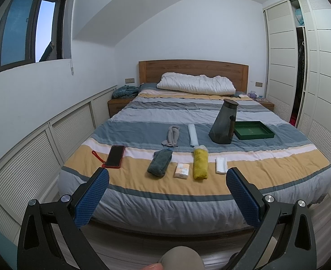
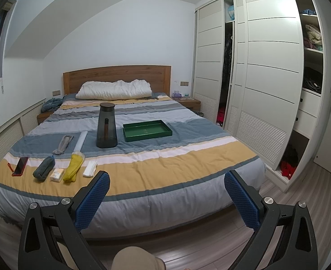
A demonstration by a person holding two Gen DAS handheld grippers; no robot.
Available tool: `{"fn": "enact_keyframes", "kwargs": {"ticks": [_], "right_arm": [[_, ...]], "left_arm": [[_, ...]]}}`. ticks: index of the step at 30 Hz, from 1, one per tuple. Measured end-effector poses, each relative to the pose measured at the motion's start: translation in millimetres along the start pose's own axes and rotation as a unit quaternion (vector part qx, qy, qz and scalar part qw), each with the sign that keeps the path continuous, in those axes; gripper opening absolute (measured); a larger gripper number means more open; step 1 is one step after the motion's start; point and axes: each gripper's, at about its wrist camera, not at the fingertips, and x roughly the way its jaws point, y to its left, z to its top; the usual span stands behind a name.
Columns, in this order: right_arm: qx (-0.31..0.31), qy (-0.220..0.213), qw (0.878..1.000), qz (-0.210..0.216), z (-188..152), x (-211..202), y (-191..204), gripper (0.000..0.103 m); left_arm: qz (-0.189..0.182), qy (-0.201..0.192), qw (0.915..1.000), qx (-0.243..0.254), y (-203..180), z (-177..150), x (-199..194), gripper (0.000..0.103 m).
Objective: Organize soft objects
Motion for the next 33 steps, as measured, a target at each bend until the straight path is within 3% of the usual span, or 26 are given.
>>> {"fn": "enact_keyframes", "kwargs": {"ticks": [33], "right_arm": [[-0.001, -0.002, 1.000, 0.001, -0.5, -0.1, -2.0, 0.103]], "left_arm": [[0.001, -0.001, 1.0000, 0.001, -9.8, -7.8, 3.7, 0.102]]}}
